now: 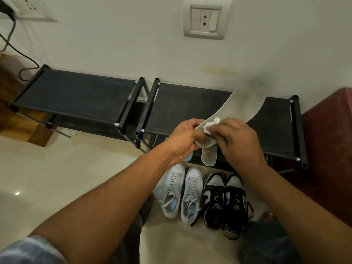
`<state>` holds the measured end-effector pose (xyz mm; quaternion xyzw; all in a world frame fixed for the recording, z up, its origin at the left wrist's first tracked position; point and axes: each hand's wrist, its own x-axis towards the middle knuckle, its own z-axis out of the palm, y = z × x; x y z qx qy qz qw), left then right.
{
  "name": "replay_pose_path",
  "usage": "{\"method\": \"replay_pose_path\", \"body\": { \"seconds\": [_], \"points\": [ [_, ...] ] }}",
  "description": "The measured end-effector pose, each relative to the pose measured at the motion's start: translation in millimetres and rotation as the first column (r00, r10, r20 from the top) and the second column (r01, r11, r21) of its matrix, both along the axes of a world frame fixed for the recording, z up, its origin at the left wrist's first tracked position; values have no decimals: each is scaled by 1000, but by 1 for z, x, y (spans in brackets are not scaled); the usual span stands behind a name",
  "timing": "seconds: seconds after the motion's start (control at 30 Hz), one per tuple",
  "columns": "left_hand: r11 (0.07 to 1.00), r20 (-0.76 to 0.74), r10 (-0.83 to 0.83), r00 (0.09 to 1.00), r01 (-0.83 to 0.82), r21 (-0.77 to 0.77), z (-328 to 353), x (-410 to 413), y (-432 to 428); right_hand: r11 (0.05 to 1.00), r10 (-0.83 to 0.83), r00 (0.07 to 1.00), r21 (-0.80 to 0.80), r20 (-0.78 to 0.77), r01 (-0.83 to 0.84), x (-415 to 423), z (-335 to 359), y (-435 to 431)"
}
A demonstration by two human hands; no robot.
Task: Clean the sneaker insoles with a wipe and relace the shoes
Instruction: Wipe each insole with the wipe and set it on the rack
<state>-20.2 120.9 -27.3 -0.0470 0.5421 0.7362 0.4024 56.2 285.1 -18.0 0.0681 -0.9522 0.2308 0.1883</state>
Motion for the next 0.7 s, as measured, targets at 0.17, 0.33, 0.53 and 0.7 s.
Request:
{"method": "replay_pose_path", "body": {
  "seconds": [0.17,0.33,0.53,0.7],
  "points": [
    [999,-22,36,999,-36,-9,1,1,2,999,20,1000,26,-15,-20,-4,0,4],
    [996,-67,58,996,-62,-64,2,-2,3,987,-160,987,-31,-21,159,-6,2,21],
    [997,-78,-65,995,62,-35,-1,-3,-2,996,-20,999,88,-48,24,-2,0,13],
    [989,-91,-148,985,146,-28,6,2,-3,994,-6,1000,110,-13,7,2,-3,0]
  ]
}}
